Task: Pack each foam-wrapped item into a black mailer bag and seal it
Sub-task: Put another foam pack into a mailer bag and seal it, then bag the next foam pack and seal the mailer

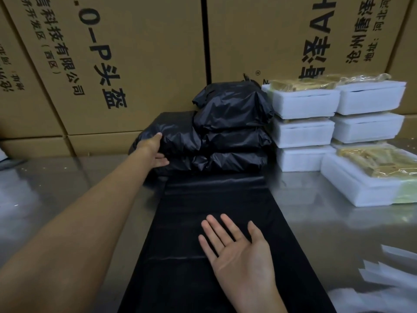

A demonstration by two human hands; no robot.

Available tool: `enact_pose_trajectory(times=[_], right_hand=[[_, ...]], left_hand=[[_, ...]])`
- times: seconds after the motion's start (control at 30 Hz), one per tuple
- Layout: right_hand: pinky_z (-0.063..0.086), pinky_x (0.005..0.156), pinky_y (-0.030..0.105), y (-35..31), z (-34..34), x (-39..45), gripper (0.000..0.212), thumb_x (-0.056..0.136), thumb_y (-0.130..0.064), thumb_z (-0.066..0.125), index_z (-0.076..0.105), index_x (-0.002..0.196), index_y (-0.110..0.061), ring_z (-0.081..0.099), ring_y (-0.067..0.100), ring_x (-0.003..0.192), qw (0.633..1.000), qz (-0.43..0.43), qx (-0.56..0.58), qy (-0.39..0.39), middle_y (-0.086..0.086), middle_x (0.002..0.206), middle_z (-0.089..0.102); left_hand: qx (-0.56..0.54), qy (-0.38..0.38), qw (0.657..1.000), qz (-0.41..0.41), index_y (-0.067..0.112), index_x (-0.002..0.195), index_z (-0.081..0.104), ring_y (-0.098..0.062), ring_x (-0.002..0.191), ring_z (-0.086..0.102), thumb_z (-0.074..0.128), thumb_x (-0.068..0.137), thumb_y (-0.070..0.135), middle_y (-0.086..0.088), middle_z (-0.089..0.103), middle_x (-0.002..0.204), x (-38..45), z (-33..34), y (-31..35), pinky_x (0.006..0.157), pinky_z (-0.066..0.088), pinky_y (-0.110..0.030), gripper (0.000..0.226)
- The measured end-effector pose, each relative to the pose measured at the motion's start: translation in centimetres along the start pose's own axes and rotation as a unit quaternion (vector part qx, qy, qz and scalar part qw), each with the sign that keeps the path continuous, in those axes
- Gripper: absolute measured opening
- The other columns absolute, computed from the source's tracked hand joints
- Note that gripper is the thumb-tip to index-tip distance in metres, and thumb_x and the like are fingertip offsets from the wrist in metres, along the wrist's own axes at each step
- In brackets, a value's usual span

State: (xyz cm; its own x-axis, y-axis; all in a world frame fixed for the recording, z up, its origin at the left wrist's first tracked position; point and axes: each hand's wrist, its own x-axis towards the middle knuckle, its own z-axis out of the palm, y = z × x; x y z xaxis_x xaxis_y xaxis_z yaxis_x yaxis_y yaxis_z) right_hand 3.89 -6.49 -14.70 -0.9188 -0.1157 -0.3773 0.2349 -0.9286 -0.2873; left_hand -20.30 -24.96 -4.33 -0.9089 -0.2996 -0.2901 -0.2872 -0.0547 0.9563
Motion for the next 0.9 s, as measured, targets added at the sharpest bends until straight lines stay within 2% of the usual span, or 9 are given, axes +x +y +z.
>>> enact_pose_trajectory(times=[0.1,0.17,0.3,0.4,0.5,0.6,0.7,0.8,0.9], right_hand=[[0.052,0.089,0.05,0.1,0.2,-0.2,0.056,0.105,-0.048,0.034,0.06,0.127,-0.003,0.068,0.037,0.109,1.0,-0.002,-0.004,0.0,0.025,0.113,0.072],[0.052,0.087,0.049,0.2,0.2,-0.2,0.056,0.105,-0.047,0.034,0.06,0.126,-0.003,0.069,0.036,0.107,1.0,-0.005,-0.007,0.003,0.025,0.111,0.073],[0.053,0.087,0.049,0.2,0.2,-0.2,0.056,0.106,-0.047,0.034,0.061,0.126,-0.003,0.069,0.036,0.107,1.0,-0.007,-0.01,0.01,0.025,0.111,0.073],[0.052,0.088,0.049,0.1,0.2,-0.3,0.055,0.106,-0.047,0.033,0.061,0.126,-0.003,0.068,0.036,0.108,1.0,-0.006,-0.011,0.012,0.025,0.111,0.073],[0.053,0.088,0.049,0.2,0.3,-0.3,0.054,0.106,-0.046,0.034,0.061,0.125,-0.002,0.068,0.036,0.108,1.0,-0.01,-0.015,0.01,0.025,0.111,0.073],[0.053,0.088,0.049,0.3,0.3,-0.3,0.054,0.106,-0.045,0.035,0.061,0.125,-0.002,0.069,0.037,0.107,1.0,-0.014,-0.014,0.011,0.025,0.11,0.073],[0.053,0.086,0.048,0.4,0.4,-0.4,0.053,0.106,-0.044,0.036,0.06,0.126,-0.002,0.068,0.037,0.108,1.0,-0.018,-0.02,0.013,0.026,0.11,0.073],[0.052,0.09,0.047,0.5,0.6,-0.7,0.052,0.106,-0.042,0.037,0.057,0.13,0.0,0.066,0.038,0.11,0.999,-0.026,-0.022,0.017,0.029,0.115,0.07],[0.046,0.101,0.047,0.5,0.8,-1.6,0.051,0.107,-0.039,0.038,0.052,0.135,0.001,0.061,0.038,0.113,0.999,-0.039,-0.035,0.008,0.03,0.126,0.062]], left_hand=[[0.016,0.068,0.992,0.104,0.011,0.151,0.033,-0.031,0.112,0.061,0.06,0.099,0.031,-0.015,0.05,0.143,0.4,0.3,-1.0,0.077,0.059,-0.038,0.062],[0.08,0.045,0.984,0.151,0.013,0.15,0.035,-0.028,0.116,0.055,0.055,0.101,0.028,-0.01,0.045,0.147,0.6,0.6,-1.8,0.085,0.058,-0.04,0.055],[0.142,-0.037,0.981,0.125,0.022,0.157,0.022,-0.027,0.139,0.037,0.052,0.101,0.027,-0.001,0.029,0.159,0.2,0.6,-2.2,0.101,0.046,-0.043,0.064],[0.185,-0.085,0.974,0.094,0.027,0.159,0.012,-0.027,0.143,0.033,0.056,0.098,0.026,0.002,0.024,0.162,-0.6,0.3,-2.3,0.102,0.042,-0.044,0.075],[0.16,-0.036,0.979,0.124,0.021,0.151,0.035,-0.027,0.13,0.045,0.053,0.099,0.02,-0.003,0.04,0.152,-1.7,0.6,-2.8,0.089,0.048,-0.039,0.055],[0.103,0.008,0.983,0.149,0.016,0.117,0.061,-0.027,0.107,0.056,0.044,0.1,0.018,-0.007,0.06,0.12,-4.5,2.2,-5.0,0.079,0.048,-0.034,0.024],[0.141,-0.044,0.97,0.192,0.025,0.099,0.062,-0.021,0.103,0.057,0.046,0.098,0.014,0.001,0.064,0.104,-8.3,3.8,-8.7,0.093,0.047,-0.035,0.019],[0.184,-0.118,0.956,0.197,0.026,0.096,0.067,-0.015,0.104,0.059,0.049,0.097,0.011,0.006,0.065,0.101,-11.6,4.8,-11.3,0.087,0.042,-0.028,0.024],[0.259,-0.172,0.93,0.198,0.026,0.104,0.07,-0.004,0.098,0.058,0.051,0.099,0.017,0.012,0.064,0.106,-14.4,5.0,-12.8,0.074,0.041,-0.021,0.022]])
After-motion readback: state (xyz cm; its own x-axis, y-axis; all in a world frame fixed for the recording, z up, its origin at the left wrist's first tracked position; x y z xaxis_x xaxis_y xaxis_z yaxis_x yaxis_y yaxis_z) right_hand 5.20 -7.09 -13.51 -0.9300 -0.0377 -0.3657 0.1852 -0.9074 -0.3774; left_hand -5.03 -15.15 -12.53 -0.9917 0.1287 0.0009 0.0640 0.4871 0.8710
